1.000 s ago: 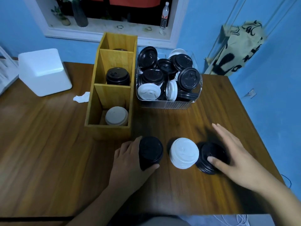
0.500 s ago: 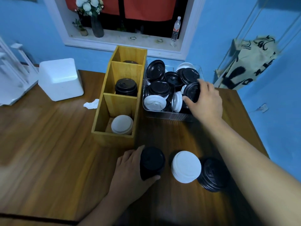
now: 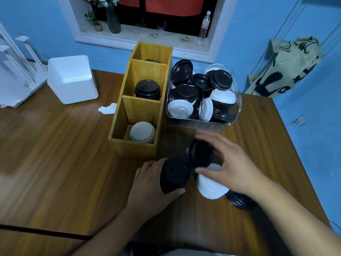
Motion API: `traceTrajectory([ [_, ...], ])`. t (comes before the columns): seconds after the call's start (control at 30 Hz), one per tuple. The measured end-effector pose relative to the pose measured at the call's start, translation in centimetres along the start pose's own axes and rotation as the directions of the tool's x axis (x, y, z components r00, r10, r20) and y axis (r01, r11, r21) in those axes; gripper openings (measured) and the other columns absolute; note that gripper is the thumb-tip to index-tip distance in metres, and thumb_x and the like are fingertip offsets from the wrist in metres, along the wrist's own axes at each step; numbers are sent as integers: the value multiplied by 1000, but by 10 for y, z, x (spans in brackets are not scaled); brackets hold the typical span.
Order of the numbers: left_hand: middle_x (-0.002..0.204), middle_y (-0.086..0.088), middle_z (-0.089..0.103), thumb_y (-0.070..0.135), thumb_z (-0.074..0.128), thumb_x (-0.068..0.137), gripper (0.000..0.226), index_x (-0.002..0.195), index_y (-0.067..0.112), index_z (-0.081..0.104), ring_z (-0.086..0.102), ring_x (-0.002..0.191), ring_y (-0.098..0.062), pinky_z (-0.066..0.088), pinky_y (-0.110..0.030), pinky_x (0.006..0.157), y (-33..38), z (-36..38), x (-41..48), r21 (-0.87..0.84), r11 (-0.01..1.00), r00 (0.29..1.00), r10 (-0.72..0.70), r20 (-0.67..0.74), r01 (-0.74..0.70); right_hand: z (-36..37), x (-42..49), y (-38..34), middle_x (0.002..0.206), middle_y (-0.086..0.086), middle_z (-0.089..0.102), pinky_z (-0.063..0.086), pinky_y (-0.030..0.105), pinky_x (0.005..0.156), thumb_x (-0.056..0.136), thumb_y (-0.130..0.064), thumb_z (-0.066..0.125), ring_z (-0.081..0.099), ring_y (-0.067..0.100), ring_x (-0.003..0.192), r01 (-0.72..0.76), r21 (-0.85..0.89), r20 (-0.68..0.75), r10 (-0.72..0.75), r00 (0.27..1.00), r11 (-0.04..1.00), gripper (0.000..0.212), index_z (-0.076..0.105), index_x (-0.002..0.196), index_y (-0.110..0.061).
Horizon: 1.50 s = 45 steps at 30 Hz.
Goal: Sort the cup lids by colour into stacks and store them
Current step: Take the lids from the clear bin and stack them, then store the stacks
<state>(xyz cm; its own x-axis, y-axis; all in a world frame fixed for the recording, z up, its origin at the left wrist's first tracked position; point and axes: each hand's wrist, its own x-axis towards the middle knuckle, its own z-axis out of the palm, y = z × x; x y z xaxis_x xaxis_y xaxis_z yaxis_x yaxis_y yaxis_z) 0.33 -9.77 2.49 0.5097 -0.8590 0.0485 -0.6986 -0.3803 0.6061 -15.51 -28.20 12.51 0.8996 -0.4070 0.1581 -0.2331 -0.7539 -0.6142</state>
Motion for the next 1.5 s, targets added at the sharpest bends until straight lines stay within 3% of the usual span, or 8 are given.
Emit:
traceTrajectory([
  [0.13,133,25,51,80,68,68,90,142,40,38,41,126,-3,32,-27,101,0,0,-1,-13,1000,1000,10,-23,-10,14,-10,-2,151,-23,42,28,10,114,79,-31,86,36,-9,140,-39,7,174,37,984,999,80,46,149,-31],
  [0.3,133,20,52,79,70,67,90,142,37,41,42,126,-6,32,-29,103,0,-1,0,-18,1000,999,12,-31,-13,-18,-30,-6,149,-29,42,33,14,114,77,-29,87,38,-6,140,-124,-2,90,123,988,992,78,48,144,-39],
  [0.53,138,16,51,77,72,67,92,144,36,40,40,130,-8,33,-34,107,-2,2,1,-21,1000,1000,-6,-17,6,-68,-100,36,140,-18,51,45,42,112,73,-16,90,50,10,134,-355,-6,114,354,928,935,79,55,135,-48],
  [0.9,136,14,52,77,71,68,89,141,37,40,40,128,-10,33,-35,105,-1,3,1,-9,1000,1000,0,-16,0,-57,-111,38,140,-23,54,45,40,113,76,-12,88,48,1,135,-443,58,185,426,885,895,85,45,134,-56],
  [1.07,133,17,52,76,74,67,88,140,38,42,39,128,-9,33,-35,105,-1,3,0,-6,1000,1000,18,-17,-18,-54,-91,11,135,-24,58,44,29,113,76,-4,86,50,0,133,-373,96,157,356,921,923,84,48,136,-49],
  [1.17,132,19,49,75,75,65,89,140,38,42,38,128,-8,31,-34,106,-1,1,0,-18,1000,1000,25,3,-25,-35,-61,-10,140,-22,54,42,27,113,77,-7,86,48,0,135,-273,70,232,251,940,959,85,45,143,-41],
  [1.33,131,18,55,74,78,62,90,137,37,47,41,127,-8,32,-33,104,-2,0,1,1,999,999,54,3,-54,11,-12,-20,140,-13,52,33,10,108,74,-15,88,45,-3,130,-87,-36,318,94,944,996,81,49,144,-26],
  [1.5,128,20,58,74,79,58,89,134,38,51,44,124,-8,30,-26,98,-5,1,2,-1,997,997,72,1,-72,32,13,-19,144,-10,53,39,19,107,77,-18,86,47,4,129,-64,-125,404,109,908,990,78,50,146,-25],
])
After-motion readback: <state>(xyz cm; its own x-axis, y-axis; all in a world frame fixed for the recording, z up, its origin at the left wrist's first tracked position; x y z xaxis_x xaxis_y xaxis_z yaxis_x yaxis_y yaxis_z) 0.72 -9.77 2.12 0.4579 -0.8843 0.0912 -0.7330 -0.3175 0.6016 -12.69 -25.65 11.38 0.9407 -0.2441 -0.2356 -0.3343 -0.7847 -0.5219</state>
